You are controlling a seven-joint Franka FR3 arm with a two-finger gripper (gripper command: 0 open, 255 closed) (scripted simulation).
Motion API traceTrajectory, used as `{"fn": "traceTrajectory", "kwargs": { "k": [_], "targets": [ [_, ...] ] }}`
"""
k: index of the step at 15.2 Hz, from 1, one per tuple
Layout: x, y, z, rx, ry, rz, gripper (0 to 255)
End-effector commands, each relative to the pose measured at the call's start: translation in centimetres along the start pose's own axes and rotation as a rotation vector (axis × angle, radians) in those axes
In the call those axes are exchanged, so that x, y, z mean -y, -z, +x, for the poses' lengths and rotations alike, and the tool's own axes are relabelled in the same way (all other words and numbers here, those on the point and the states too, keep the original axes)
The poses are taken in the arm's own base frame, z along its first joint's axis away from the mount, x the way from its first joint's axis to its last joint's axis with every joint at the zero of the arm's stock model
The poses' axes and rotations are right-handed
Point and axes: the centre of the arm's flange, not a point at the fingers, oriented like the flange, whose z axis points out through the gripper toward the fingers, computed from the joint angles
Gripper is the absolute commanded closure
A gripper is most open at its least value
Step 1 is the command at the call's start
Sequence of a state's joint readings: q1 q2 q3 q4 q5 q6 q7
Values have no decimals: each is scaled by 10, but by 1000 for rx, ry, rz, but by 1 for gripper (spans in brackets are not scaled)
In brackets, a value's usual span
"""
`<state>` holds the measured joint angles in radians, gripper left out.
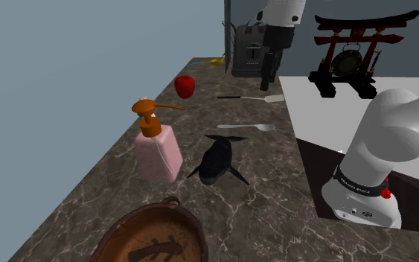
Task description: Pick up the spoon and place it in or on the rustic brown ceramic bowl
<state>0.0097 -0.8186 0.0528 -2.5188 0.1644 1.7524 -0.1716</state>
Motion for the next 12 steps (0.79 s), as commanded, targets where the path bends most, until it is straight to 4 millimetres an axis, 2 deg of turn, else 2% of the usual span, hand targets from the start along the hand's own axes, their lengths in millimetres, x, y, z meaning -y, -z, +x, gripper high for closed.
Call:
{"fn": "traceTrajectory", "kwargs": {
  "k": [1,8,12],
  "targets": [
    [3,-22,5,-35,17,4,0],
    [16,-106,27,-143,75,18,0],
    [17,-124,29,-145,77,19,0]
  ]
}}
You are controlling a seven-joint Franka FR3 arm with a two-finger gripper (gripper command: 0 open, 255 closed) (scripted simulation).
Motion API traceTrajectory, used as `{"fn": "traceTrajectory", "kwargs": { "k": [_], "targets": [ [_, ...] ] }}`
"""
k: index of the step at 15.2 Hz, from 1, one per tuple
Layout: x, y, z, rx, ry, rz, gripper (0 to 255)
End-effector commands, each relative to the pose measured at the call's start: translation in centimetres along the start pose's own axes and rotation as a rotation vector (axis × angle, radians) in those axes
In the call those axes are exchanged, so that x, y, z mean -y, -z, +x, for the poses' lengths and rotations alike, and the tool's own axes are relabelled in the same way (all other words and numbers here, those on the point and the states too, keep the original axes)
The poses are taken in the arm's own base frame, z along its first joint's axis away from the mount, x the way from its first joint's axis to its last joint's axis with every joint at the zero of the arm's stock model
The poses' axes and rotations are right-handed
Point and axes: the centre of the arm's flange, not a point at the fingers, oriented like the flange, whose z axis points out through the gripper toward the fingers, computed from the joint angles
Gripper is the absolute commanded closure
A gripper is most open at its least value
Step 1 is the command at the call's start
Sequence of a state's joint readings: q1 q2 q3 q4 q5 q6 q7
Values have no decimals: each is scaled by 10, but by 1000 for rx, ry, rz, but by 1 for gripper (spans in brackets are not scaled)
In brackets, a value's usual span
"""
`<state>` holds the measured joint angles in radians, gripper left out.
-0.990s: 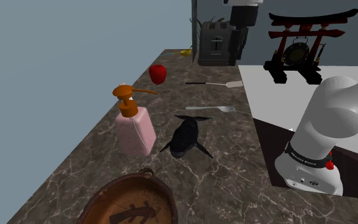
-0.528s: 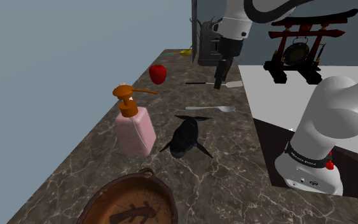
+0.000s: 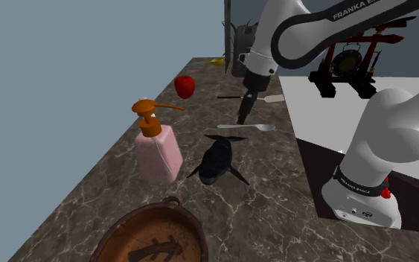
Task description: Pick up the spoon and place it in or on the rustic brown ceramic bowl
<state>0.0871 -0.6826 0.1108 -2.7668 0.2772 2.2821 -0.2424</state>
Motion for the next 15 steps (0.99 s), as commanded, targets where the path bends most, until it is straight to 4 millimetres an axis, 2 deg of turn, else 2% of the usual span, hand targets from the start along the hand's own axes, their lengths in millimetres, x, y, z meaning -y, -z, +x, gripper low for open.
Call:
{"fn": "traceTrajectory", "kwargs": {
  "k": [1,4,12,13,15],
  "targets": [
    [1,-10,0,-3,1,0,0],
    [1,-29,0,-3,1,0,0],
    [1,-29,0,-3,1,0,0],
    [1,-29,0,-3,1,0,255],
    [1,-29,0,-3,1,0,255]
  ]
}}
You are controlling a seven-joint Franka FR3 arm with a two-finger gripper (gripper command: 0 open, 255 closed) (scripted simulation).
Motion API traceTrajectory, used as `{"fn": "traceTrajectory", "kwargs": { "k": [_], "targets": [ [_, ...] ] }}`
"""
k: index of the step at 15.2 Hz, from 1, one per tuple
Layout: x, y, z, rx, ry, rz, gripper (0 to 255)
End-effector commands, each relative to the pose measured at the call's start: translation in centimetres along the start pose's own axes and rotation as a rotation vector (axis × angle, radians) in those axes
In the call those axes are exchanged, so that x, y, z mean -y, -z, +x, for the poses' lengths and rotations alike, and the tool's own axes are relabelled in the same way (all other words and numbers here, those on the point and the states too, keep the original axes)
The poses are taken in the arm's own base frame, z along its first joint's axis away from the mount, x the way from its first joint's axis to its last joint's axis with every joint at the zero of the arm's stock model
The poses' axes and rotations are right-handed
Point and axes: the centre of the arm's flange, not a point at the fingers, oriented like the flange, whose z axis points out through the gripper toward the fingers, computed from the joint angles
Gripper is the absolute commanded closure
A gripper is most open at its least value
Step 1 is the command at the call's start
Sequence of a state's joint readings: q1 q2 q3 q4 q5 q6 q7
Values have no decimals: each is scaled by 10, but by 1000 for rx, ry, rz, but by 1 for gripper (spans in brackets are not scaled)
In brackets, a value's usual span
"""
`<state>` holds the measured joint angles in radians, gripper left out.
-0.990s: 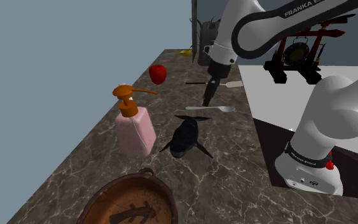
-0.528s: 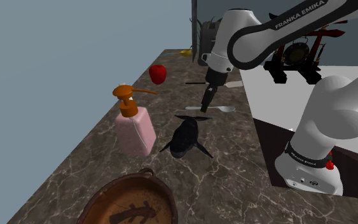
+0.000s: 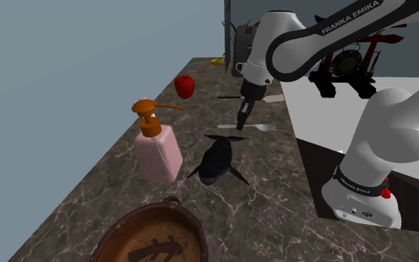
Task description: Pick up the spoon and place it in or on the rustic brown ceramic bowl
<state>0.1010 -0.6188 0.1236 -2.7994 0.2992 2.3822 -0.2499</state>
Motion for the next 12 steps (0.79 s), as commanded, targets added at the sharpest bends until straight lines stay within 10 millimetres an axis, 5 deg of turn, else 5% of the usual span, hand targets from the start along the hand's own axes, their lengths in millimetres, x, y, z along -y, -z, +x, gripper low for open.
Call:
{"fn": "traceTrajectory", "kwargs": {
  "k": [1,7,12],
  "targets": [
    [0,0,0,0,0,0,255],
    [0,0,0,0,0,0,255],
    [3,26,6,0,0,0,255]
  ]
}}
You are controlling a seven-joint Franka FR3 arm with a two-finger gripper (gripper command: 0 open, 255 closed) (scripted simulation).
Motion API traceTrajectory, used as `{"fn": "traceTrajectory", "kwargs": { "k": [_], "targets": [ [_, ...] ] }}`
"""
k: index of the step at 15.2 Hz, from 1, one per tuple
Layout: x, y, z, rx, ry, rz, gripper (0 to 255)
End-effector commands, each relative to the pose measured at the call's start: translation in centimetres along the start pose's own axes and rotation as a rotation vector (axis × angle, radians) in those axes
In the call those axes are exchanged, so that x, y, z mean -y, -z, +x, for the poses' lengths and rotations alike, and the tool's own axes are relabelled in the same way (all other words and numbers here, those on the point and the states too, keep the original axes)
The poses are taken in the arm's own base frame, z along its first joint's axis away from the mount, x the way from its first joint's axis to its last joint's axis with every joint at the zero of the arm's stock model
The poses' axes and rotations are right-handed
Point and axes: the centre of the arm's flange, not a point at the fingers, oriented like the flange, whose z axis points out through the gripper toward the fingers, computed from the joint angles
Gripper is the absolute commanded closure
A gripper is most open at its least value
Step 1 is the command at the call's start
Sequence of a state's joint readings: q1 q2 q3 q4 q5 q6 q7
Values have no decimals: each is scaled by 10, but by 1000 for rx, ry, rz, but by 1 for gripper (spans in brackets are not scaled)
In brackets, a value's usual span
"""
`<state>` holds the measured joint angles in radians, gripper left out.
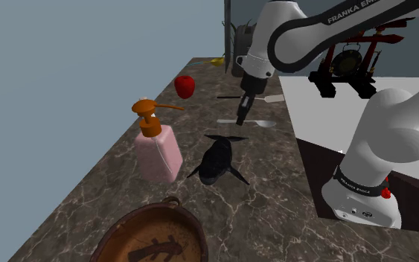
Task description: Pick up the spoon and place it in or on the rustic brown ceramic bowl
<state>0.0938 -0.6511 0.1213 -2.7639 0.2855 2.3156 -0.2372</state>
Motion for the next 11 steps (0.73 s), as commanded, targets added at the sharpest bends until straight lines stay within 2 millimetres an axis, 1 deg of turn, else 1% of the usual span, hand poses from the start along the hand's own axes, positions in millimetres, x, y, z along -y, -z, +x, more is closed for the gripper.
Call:
{"fn": "traceTrajectory", "kwargs": {
  "k": [1,11],
  "targets": [
    [1,10,2,1,0,0,255],
    [8,61,14,1,0,0,255]
  ]
}}
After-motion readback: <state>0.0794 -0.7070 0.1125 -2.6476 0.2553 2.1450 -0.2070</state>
